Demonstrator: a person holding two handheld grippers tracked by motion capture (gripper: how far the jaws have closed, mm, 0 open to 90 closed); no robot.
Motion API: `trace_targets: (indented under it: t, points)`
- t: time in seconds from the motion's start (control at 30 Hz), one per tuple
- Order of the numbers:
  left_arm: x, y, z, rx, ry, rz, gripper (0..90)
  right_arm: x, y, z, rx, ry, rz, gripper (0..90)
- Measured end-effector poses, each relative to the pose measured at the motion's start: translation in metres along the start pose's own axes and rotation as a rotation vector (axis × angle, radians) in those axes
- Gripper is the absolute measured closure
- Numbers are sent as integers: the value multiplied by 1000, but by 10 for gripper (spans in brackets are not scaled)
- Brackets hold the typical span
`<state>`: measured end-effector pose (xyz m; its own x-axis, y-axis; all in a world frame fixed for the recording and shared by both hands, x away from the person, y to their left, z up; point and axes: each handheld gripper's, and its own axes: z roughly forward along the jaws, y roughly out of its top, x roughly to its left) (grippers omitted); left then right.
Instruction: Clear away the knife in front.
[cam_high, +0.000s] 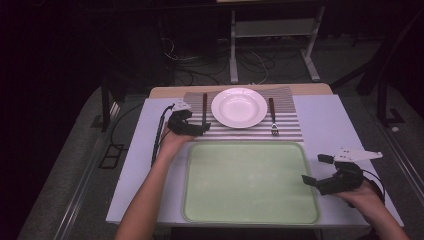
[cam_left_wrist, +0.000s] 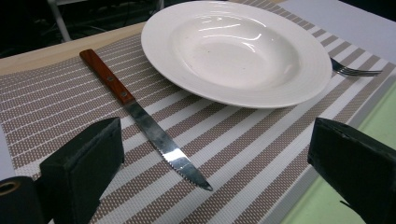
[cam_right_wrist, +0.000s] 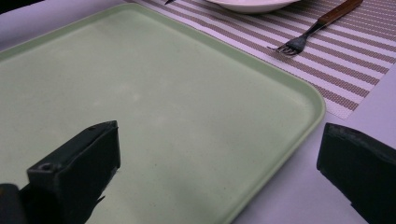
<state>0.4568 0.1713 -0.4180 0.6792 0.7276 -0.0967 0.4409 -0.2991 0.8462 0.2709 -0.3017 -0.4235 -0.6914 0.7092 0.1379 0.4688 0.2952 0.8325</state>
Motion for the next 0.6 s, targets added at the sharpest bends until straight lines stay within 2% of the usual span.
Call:
trace_targets:
  t: [0.27,0.37,0.5,0.57,0.6]
  points:
    - [7,3,10,8,10,10,74,0,0,0,3,-1,0,0]
    - [10,5,14,10,18,21,143,0,-1,0,0,-2,3,0]
    - [13,7,21,16,26,23,175,0,-1,0,0,-1,2,0]
    - [15,7,24,32,28,33,257,0,-1,0,1,1,0,0]
    - [16,7,27,39,38,33,271,0,-1,0,1,1,-1,0]
